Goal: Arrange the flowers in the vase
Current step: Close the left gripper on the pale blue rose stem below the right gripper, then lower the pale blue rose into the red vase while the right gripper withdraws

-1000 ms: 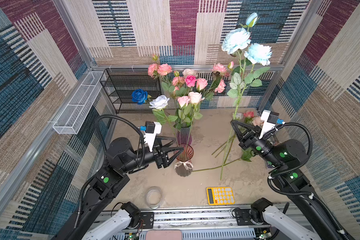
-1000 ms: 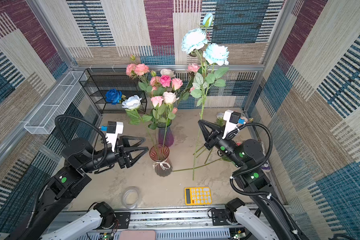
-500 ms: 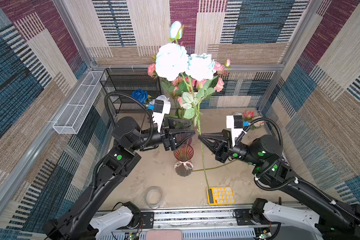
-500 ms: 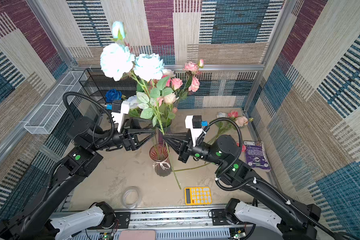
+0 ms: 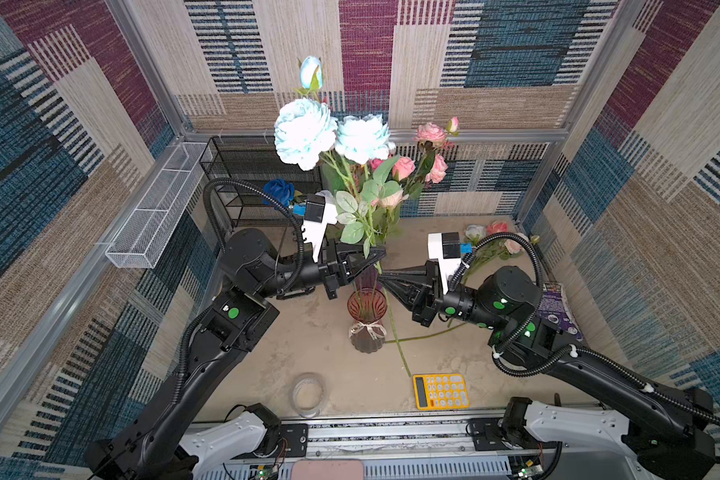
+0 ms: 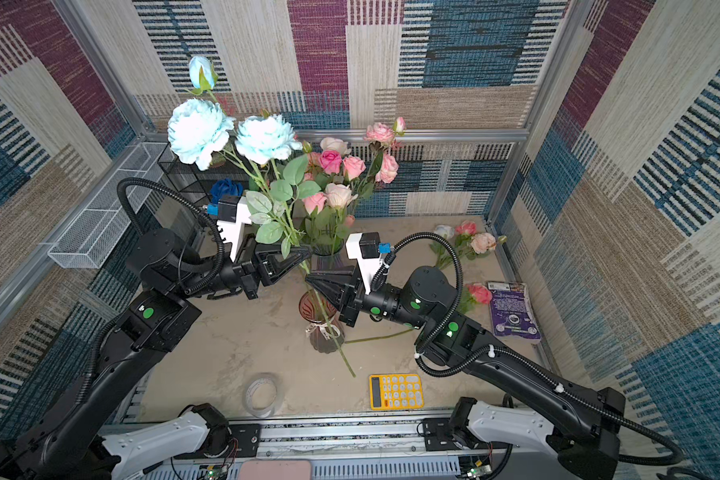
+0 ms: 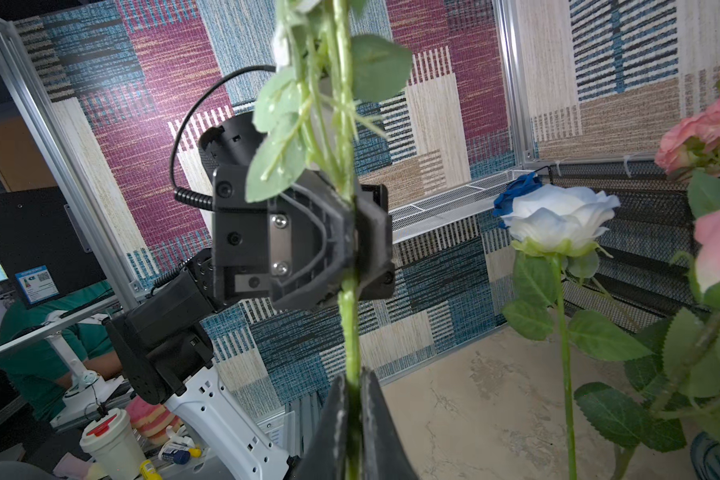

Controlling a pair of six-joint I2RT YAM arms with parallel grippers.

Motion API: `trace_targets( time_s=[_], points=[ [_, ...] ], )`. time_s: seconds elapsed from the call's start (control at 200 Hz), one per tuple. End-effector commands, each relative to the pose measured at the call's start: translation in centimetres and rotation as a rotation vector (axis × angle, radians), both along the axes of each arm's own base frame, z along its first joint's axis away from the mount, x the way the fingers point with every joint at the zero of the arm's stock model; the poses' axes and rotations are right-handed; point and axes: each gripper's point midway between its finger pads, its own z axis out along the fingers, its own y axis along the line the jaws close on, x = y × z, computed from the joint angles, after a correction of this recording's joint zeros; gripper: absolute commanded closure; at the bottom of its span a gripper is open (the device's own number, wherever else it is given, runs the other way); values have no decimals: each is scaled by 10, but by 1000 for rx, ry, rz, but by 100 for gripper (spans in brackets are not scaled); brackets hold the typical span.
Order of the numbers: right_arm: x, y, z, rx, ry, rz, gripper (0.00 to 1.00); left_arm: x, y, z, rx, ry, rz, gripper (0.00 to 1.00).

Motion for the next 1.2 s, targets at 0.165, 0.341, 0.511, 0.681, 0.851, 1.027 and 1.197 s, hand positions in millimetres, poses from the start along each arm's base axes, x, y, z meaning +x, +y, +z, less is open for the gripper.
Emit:
trace_targets(
  time_s=[0.165, 0.341, 0.511, 0.681, 0.851, 1.027, 1.197],
  points=[
    [6, -31, 8, 20, -21, -140, 48, 5, 22, 15, 122, -205, 198, 100],
    [3, -54, 17, 46, -34, -207, 48, 21, 32, 31, 195, -299, 324, 100],
    [0, -64, 18, 52, -37, -227, 48, 44, 33, 34, 237, -351, 418, 100],
    [0, -68, 15, 52, -30, -239, 48, 70, 25, 13, 249, -308, 435, 100],
    [0, -75, 13, 55, -27, -263, 48, 92, 20, -33, 265, -198, 451, 100],
    [2, -78, 9, 50, -17, -285, 48, 107, 18, -85, 306, -40, 479, 94],
    [8, -79, -1, 36, 12, -313, 44, 107, 27, -109, 325, 72, 516, 52]
  ],
)
